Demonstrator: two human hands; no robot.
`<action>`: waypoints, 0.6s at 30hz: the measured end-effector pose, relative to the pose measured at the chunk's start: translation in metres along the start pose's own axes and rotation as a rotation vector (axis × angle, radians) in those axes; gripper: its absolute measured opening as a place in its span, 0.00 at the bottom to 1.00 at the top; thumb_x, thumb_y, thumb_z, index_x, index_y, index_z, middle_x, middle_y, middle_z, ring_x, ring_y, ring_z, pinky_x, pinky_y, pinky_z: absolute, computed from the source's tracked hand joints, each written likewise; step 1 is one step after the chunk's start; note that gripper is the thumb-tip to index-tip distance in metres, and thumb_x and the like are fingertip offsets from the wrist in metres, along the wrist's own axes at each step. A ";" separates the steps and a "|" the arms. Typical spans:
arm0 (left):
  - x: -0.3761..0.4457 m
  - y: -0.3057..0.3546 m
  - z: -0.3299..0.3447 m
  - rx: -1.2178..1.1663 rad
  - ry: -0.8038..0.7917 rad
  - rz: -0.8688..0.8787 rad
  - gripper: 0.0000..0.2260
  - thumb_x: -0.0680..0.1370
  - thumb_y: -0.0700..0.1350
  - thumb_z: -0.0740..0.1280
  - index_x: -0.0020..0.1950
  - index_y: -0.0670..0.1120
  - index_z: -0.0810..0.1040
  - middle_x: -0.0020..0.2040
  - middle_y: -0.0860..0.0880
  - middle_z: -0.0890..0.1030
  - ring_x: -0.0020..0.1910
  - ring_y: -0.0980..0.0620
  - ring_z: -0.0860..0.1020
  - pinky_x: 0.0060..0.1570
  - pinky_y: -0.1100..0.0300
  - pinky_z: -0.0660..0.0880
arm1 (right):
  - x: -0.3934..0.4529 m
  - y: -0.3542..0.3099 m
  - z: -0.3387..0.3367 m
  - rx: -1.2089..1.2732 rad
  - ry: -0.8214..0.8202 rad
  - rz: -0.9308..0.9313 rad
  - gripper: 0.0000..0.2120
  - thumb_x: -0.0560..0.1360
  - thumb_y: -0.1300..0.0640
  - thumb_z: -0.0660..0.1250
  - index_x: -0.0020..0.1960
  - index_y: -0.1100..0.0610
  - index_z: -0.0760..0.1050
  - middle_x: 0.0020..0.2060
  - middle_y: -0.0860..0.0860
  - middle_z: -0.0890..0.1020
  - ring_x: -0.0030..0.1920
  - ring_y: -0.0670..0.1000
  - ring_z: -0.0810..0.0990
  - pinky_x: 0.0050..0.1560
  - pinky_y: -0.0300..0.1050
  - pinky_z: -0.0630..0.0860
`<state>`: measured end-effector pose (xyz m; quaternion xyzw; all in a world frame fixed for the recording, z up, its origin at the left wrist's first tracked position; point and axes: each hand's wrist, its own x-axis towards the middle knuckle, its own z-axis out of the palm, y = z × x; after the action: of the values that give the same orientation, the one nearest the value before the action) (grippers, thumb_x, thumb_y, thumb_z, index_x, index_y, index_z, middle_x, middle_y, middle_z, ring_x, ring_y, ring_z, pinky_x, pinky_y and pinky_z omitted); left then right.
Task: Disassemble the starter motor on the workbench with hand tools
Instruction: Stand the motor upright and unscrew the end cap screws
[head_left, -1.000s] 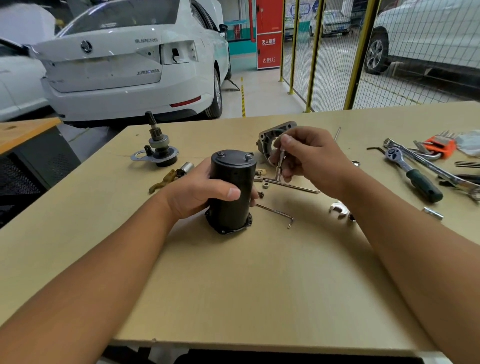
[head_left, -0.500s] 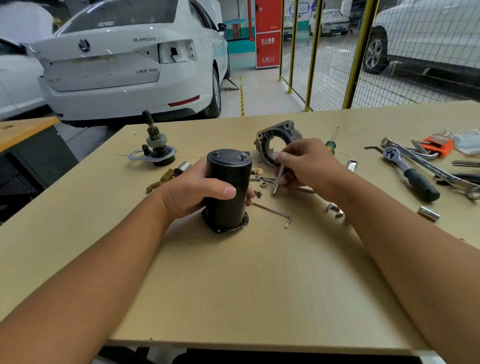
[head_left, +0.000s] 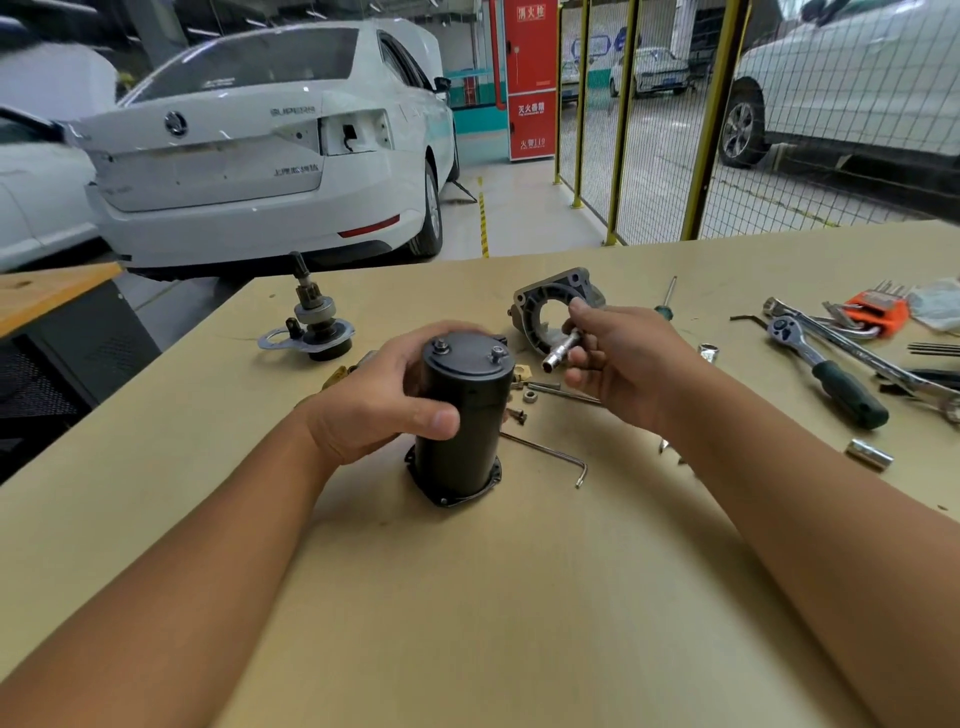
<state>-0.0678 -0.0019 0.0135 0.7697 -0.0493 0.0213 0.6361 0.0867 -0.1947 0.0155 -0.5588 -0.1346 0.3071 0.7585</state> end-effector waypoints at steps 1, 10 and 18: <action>-0.001 0.000 -0.001 -0.010 0.029 0.031 0.49 0.59 0.57 0.86 0.74 0.44 0.70 0.64 0.37 0.81 0.64 0.34 0.80 0.67 0.37 0.76 | -0.002 -0.002 0.001 -0.047 -0.015 -0.038 0.11 0.83 0.55 0.64 0.53 0.64 0.75 0.30 0.55 0.76 0.25 0.48 0.73 0.26 0.42 0.75; 0.000 0.007 0.003 0.080 0.222 0.234 0.27 0.63 0.45 0.77 0.62 0.43 0.79 0.56 0.49 0.84 0.57 0.48 0.83 0.56 0.56 0.80 | -0.025 -0.017 0.020 -0.491 -0.326 -0.410 0.12 0.84 0.52 0.61 0.44 0.56 0.74 0.32 0.56 0.69 0.24 0.49 0.65 0.24 0.40 0.62; 0.001 0.008 0.000 0.048 0.210 0.236 0.30 0.64 0.42 0.80 0.65 0.46 0.78 0.61 0.43 0.84 0.60 0.43 0.83 0.60 0.51 0.79 | -0.027 0.000 0.037 -0.825 -0.225 -0.782 0.09 0.75 0.42 0.69 0.43 0.47 0.79 0.34 0.46 0.80 0.38 0.48 0.79 0.38 0.51 0.77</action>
<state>-0.0677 -0.0038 0.0210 0.7671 -0.0724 0.1774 0.6123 0.0453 -0.1831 0.0317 -0.6808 -0.5194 -0.0164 0.5162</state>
